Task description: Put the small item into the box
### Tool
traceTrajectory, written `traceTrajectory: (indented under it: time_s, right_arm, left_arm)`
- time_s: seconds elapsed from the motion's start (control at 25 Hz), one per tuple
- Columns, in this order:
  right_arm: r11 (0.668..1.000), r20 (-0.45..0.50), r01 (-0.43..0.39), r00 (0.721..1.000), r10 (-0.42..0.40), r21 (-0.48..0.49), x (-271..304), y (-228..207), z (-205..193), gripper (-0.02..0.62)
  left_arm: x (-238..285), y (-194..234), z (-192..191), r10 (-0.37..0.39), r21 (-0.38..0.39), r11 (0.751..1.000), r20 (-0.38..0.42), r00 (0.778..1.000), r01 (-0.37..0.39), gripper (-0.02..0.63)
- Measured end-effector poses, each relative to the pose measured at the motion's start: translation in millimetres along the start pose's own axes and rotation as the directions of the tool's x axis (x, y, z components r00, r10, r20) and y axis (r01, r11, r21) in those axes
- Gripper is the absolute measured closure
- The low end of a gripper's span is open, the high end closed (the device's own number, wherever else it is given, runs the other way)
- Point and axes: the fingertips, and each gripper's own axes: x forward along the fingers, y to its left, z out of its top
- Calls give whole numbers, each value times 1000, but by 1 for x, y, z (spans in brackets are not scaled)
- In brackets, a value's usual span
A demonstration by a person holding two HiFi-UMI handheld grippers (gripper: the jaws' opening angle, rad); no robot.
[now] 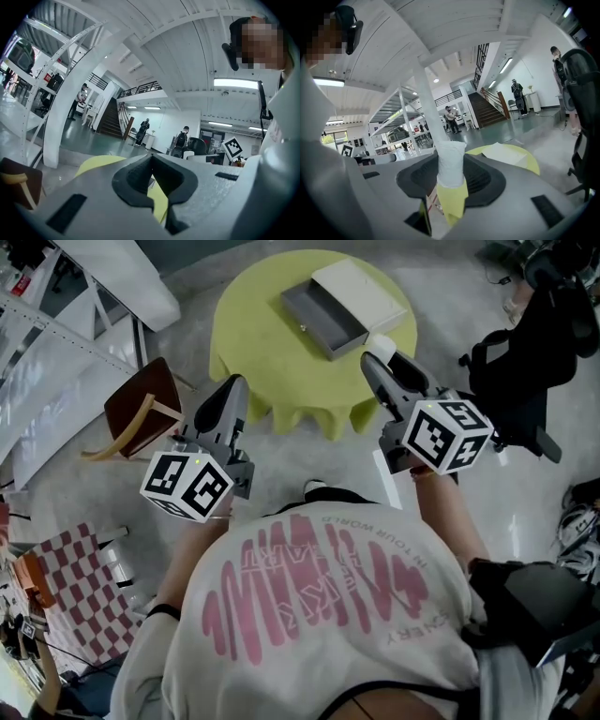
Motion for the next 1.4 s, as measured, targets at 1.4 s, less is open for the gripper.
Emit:
traceTrajectory:
  time_s: [1.4]
  right_arm:
    - [993, -393, -3, 918, -44, -120, 186, -114, -115, 433]
  left_arm:
    - [-10, 90, -51, 303, -85, 947, -91, 949, -310, 600]
